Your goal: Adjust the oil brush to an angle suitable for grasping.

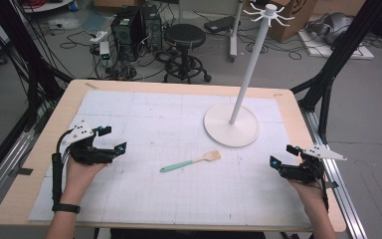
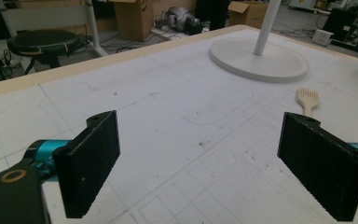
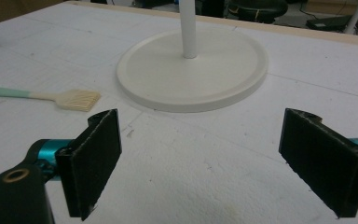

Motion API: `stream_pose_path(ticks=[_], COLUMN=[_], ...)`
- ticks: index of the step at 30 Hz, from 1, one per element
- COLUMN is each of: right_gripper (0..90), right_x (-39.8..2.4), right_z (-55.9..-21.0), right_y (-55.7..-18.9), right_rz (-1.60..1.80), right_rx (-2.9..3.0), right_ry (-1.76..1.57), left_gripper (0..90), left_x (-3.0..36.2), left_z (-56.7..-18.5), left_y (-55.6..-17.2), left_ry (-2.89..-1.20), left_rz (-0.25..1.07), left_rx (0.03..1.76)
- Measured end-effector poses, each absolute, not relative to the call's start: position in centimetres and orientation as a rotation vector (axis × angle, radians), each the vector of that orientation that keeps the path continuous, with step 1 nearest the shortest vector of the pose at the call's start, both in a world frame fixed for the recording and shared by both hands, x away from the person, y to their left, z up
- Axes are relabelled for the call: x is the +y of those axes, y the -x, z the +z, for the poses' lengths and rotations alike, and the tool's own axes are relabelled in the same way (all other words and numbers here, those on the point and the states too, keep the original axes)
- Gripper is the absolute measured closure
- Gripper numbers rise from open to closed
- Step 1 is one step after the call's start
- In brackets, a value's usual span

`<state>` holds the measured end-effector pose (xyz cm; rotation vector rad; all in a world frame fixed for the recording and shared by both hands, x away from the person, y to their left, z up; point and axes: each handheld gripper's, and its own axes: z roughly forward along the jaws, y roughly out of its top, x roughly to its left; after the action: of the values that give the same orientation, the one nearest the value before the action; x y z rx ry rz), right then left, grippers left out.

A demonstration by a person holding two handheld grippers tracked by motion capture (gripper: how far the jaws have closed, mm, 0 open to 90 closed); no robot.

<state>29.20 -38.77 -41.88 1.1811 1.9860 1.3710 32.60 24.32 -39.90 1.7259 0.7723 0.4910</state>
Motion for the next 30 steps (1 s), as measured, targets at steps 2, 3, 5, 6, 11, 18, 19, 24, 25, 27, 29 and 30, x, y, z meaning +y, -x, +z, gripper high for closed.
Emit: stream_pose_path(ticks=[2, 3, 5, 6, 11, 18, 19, 24, 25, 27, 29, 30], right_gripper=[11.7, 11.7, 11.7, 11.6, 11.5, 11.5, 11.5, 11.5, 11.5, 11.5, 11.5, 11.5], right_x=[-38.7, -38.7, -38.6, -38.6, -38.7, -38.6, -38.6, -38.7, -38.7, -38.6, -38.6, -38.6], right_z=[-41.9, -41.9, -41.8, -41.8, -41.8, -41.8, -41.8, -41.8, -41.8, -41.8, -41.8, -41.8], right_y=[-29.2, -29.2, -29.2, -29.2, -29.2, -29.2, -29.2, -29.3, -29.3, -29.3, -29.3, -29.3], right_rz=[1.369, 1.37, 1.37, 1.371, 1.376, 1.372, 1.373, 1.374, 1.375, 1.374, 1.374, 1.374], right_rx=[1.989, 1.99, 1.991, 1.992, 1.986, 1.992, 1.992, 1.992, 1.993, 1.997, 1.997, 1.997], right_ry=[-1.177, -1.174, -1.175, -1.172, -1.178, -1.17, -1.169, -1.173, -1.171, -1.174, -1.176, -1.176], left_gripper=[13.1, 12.9, 12.7, 12.7, 12.7, 12.7, 12.7, 12.7, 12.7, 12.7, 12.7, 12.7], left_x=[24.0, 23.9, 23.5, 23.4, 22.2, 19.8, 19.5, 18.0, 17.7, 16.9, 16.2, 15.9], left_z=[-39.7, -39.6, -39.4, -39.3, -39.0, -39.1, -39.1, -39.2, -39.2, -39.3, -39.4, -39.4], left_y=[-32.7, -32.7, -32.8, -32.8, -33.1, -33.8, -33.9, -34.4, -34.5, -34.7, -34.9, -35.0], left_ry=[-1.721, -1.72, -1.738, -1.742, -1.772, -1.81, -1.815, -1.837, -1.842, -1.856, -1.873, -1.879], left_rz=[0.483, 0.483, 0.475, 0.472, 0.451, 0.408, 0.404, 0.378, 0.373, 0.357, 0.349, 0.345], left_rx=[0.763, 0.759, 0.746, 0.747, 0.722, 0.678, 0.674, 0.653, 0.646, 0.634, 0.626, 0.621])
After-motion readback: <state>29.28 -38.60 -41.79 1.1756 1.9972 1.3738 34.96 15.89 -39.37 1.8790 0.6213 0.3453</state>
